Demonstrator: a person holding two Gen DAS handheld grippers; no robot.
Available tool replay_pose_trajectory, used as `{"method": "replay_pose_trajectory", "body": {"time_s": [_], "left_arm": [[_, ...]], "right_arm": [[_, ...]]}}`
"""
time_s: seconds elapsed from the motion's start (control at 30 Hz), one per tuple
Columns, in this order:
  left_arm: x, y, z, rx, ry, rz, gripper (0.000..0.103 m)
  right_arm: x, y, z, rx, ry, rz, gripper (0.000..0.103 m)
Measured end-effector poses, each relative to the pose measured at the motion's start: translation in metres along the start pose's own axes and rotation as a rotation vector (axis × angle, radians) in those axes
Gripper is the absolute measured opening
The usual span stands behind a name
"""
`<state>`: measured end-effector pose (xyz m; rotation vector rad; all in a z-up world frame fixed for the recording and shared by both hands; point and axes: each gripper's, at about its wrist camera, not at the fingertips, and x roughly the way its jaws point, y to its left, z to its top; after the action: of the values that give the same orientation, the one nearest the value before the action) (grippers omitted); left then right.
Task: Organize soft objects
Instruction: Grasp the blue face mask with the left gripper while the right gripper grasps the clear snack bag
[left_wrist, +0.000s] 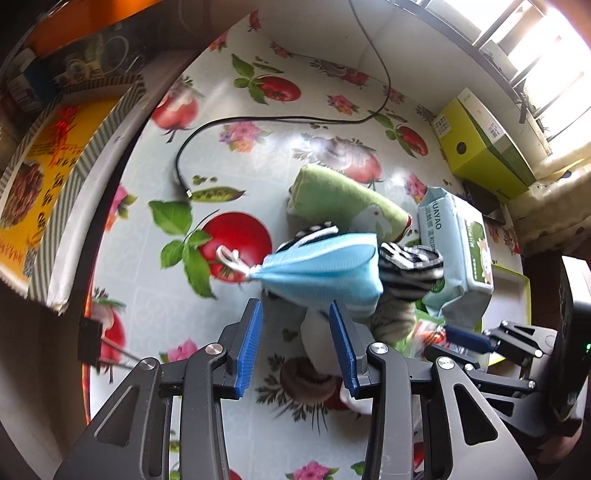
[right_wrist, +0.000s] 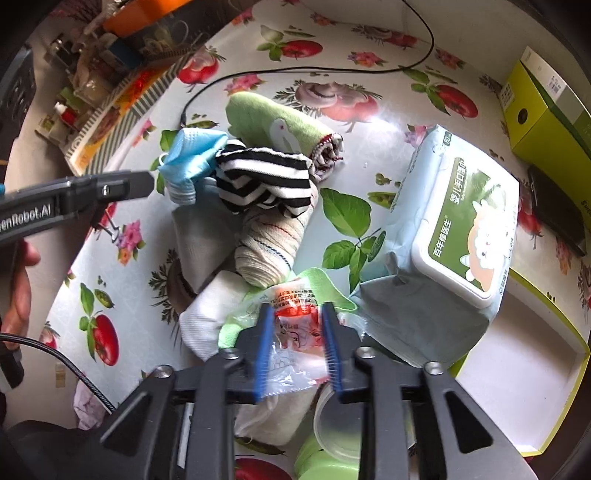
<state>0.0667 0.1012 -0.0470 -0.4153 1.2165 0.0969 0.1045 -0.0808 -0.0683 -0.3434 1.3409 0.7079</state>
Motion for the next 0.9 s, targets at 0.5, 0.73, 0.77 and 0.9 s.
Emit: {"method": "replay_pose_trajectory", "body": {"time_s": [0.5,0.73,0.77,0.9], "left_arm": [[0.022,-0.019,0.024,0.127,-0.004,-0.053,0.039],[0.032,-0.023,0.033,0.167,-0.011,-0.044,0.025],[0.034,-0.024,0.033,0.172,-0.003,-0.04,0.012],[0.036,-0.024,0.032,0.178,-0.008,-0.049,0.0]], "right_arm": [[-0.012,-0.002,-0.004,0.005,-0.024,0.011,0.017],[-0.015,-0.001,-0.006,0.006,-0.031,0.015,0.017],[-0.015,-0.001,-0.006,0.006,-0.032,0.016,0.017],[-0.018,-0.002,-0.006,0.008,-0.04,0.016,0.017]]}}
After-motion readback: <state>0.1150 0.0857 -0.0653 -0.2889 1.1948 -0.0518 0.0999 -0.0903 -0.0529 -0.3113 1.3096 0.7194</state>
